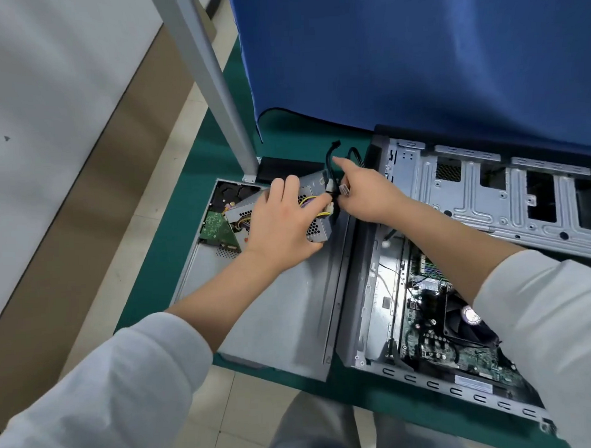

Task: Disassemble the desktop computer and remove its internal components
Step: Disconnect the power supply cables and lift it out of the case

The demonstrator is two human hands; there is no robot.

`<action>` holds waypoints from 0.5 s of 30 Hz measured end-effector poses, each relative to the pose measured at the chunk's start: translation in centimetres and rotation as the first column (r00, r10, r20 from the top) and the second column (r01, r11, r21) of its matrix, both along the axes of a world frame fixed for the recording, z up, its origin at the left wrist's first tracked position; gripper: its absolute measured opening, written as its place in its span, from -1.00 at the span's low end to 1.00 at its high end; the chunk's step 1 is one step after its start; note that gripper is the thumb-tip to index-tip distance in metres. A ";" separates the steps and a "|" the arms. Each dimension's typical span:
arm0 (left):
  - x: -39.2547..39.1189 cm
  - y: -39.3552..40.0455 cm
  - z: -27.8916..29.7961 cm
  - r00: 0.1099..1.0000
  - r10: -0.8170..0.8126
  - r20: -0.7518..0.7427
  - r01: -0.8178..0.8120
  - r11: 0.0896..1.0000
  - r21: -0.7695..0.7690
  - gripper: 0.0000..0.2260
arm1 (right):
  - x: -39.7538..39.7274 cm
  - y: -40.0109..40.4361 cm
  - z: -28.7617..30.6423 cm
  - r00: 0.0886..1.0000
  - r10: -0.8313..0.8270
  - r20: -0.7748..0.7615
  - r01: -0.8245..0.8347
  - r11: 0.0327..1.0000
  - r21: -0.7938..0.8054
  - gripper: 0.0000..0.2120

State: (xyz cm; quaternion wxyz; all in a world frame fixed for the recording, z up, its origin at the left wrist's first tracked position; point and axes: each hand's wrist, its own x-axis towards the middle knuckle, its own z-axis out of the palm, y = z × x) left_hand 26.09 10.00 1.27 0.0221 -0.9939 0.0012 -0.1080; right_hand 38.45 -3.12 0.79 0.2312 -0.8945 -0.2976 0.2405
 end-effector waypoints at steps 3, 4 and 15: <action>-0.5 -0.7 -0.6 1.000 0.001 -0.006 -0.001 1.000 -0.005 -0.36 | 0.0 0.6 0.1 0.999 0.052 0.015 -0.049 0.985 -0.168 -0.22; -0.6 -1.0 -0.8 1.000 0.002 -0.008 -0.002 1.000 0.013 -0.35 | 0.0 0.8 0.3 0.997 0.080 0.019 -0.073 0.970 -0.232 -0.23; -4.0 -4.1 -5.8 0.996 -0.045 0.076 0.041 0.998 0.048 -0.23 | 2.3 2.1 2.1 0.974 0.151 -0.172 -0.206 0.902 -0.378 -0.32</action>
